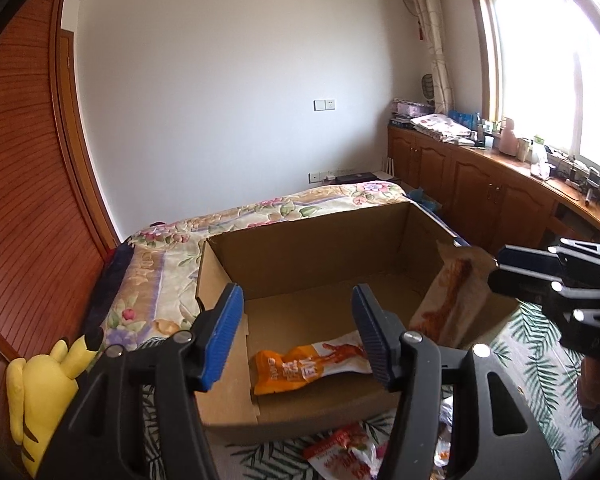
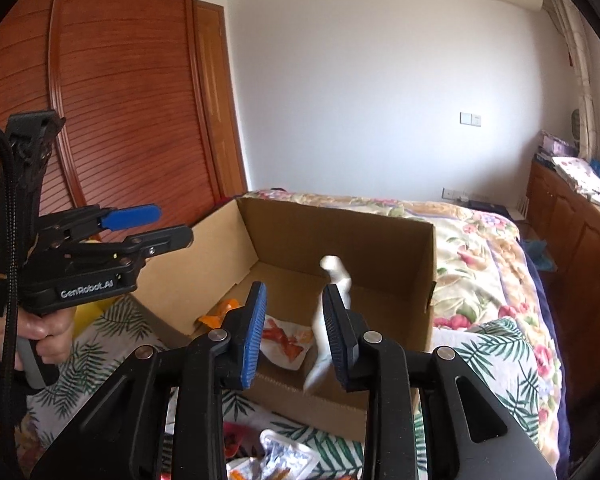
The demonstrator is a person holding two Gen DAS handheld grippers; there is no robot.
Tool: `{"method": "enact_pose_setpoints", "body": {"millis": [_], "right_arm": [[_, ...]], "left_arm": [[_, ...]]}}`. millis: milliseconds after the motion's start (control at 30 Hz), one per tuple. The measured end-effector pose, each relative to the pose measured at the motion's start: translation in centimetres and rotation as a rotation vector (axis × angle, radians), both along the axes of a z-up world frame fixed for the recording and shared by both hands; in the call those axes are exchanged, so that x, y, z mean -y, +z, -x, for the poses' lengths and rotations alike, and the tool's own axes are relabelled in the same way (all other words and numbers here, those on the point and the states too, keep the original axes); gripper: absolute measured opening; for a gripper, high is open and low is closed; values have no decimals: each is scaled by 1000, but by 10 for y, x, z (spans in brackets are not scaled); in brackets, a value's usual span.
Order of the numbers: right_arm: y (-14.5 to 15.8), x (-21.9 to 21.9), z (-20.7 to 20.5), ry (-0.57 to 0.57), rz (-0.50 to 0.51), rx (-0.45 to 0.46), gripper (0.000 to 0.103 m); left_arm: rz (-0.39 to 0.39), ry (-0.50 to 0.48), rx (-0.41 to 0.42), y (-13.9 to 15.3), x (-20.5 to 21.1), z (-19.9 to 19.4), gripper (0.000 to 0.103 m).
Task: Organize snacks
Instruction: 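Open both tools to drop the packs into the box, then grasp the white duck-snack bag with the left tool while the right tool grasps the rice-cake pack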
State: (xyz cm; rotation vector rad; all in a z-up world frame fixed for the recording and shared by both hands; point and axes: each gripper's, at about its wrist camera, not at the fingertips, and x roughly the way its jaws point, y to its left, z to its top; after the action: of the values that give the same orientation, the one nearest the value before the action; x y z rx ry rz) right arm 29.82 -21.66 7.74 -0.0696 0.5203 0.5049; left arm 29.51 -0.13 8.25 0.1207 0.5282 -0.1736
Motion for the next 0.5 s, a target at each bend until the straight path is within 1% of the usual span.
{"method": "enact_pose_setpoints", "body": {"millis": [167, 267, 400, 500], "right_arm": [[10, 8, 17, -12, 0, 15, 29], [12, 14, 29, -21, -2, 14, 30], [8, 21, 44, -29, 9, 1, 33], [-2, 27, 55, -35, 15, -17, 35]], "left_arm": [[-13, -18, 8, 8, 3, 24, 58], [-5, -29, 7, 9, 4, 40, 58], [-4, -39, 3, 6, 3, 58, 59], [1, -48, -12, 0, 4, 71, 59]]}}
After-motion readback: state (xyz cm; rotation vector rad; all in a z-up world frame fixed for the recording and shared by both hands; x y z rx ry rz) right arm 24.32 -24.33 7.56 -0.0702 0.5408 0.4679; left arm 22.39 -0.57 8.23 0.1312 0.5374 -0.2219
